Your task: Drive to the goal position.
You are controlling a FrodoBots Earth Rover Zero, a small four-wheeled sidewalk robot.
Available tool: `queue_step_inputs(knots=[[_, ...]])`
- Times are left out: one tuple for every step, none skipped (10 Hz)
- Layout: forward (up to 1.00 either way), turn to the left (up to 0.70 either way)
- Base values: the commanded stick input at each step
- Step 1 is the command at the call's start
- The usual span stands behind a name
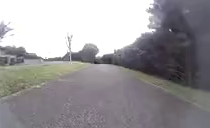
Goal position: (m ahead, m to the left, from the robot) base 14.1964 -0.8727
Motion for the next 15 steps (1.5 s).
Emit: queue_step_inputs(knots=[[1.0, 0.0], [1.0, 0.0], [1.0, 0.0], [1.0, 0.0], [1.0, 0.0], [1.0, 0.0], [1.0, 0.0], [1.0, 0.0], [1.0, 0.0], [1.0, 0.0], [1.0, 0.0], [1.0, 0.0], [1.0, 0.0], [1.0, 0.0], [1.0, 0.0]])
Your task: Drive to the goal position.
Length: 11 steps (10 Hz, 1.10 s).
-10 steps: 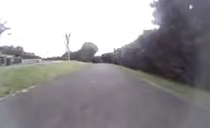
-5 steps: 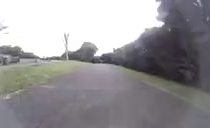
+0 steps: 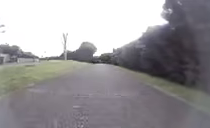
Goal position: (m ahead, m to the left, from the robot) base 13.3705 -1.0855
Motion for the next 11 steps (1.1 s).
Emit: queue_step_inputs(knots=[[1.0, 0.0], [1.0, 0.0], [1.0, 0.0], [1.0, 0.0], [1.0, 0.0], [1.0, 0.0], [1.0, 0.0], [1.0, 0.0], [1.0, 0.0], [1.0, 0.0], [1.0, 0.0]])
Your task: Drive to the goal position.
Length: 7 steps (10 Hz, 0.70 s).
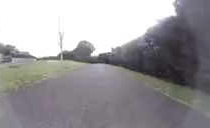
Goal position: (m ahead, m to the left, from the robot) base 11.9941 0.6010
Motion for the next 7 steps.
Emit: queue_step_inputs(knots=[[1.0, 0.0], [1.0, 0.0], [1.0, 0.0], [1.0, 0.0], [1.0, 0.0], [1.0, 0.0], [1.0, 0.01]])
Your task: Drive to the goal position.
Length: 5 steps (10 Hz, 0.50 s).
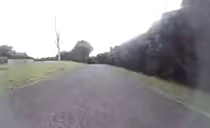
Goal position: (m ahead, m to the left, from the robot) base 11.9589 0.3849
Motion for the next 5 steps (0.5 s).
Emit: queue_step_inputs(knots=[[1.0, 0.07], [1.0, 0.1], [1.0, 0.0], [1.0, 0.0], [1.0, 0.0]])
